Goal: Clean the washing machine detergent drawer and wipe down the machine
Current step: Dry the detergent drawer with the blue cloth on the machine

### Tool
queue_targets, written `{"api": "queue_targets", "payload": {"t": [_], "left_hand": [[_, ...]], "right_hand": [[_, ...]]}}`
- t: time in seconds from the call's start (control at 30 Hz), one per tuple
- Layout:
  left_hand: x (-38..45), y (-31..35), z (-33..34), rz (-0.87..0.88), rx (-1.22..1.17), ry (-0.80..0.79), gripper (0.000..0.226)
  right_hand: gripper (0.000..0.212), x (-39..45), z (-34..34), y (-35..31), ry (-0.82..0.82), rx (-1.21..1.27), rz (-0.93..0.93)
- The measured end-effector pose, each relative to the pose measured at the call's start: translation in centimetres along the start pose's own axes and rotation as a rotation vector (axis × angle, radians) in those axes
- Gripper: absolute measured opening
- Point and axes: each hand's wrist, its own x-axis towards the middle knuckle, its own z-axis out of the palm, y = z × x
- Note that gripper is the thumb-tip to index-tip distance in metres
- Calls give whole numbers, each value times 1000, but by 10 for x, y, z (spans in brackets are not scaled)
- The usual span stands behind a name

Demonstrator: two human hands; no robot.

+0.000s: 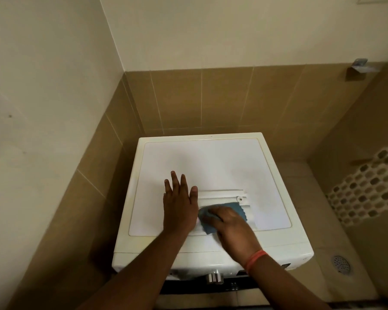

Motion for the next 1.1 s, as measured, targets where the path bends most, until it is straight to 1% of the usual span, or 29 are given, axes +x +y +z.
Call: {"api": "queue_targets", "payload": {"t": [0.07, 0.13, 0.23, 0.3, 0.4, 0.47, 0.5, 0.63, 0.7, 0.77, 0.83, 0.9, 0.97, 1.03, 1.1], "left_hand": [[0, -1, 1, 9, -8, -3, 81], [1, -1, 1, 14, -21, -1, 81], [2, 1, 2, 19, 7, -11, 83], [2, 1, 2, 21, 48, -18, 83], [2, 2, 2, 2, 56, -21, 79], [2, 2, 2, -8, 64, -19, 79], [2, 2, 2, -7, 69, -16, 80], [2, 1, 4, 8, 26, -2, 86], [4, 0, 5, 18, 13, -2, 82], [5, 0, 7, 15, 23, -10, 81], [6, 0, 9, 15, 26, -9, 80], [7, 0, 10, 5, 8, -7, 78], [7, 0, 10, -8, 1, 2, 79], [6, -1, 10, -3, 23, 15, 83], [6, -2, 10, 7, 46, 22, 85]], "right_hand": [[45, -15, -15, 24, 30, -46, 1], [36, -24, -25, 42, 95, -56, 45], [35, -12, -18, 33, 128, 7, 157], [40, 10, -7, 13, 85, 69, 167], [44, 37, 3, -11, -47, 121, 97], [54, 44, -1, -4, -87, 99, 84], [55, 44, -4, 6, -100, 65, 105], [33, 28, -21, 50, -105, 12, 334], [27, 30, -21, 55, -81, -89, 411], [23, 43, -14, 44, -77, -187, 464], [24, 64, -3, 25, -96, -211, 393], [24, 82, 10, 4, -154, -191, 267], [24, 89, 14, -1, -214, -182, 159], [28, 83, 2, 13, -206, -95, 171], [28, 72, -15, 38, -218, -86, 238]]}}
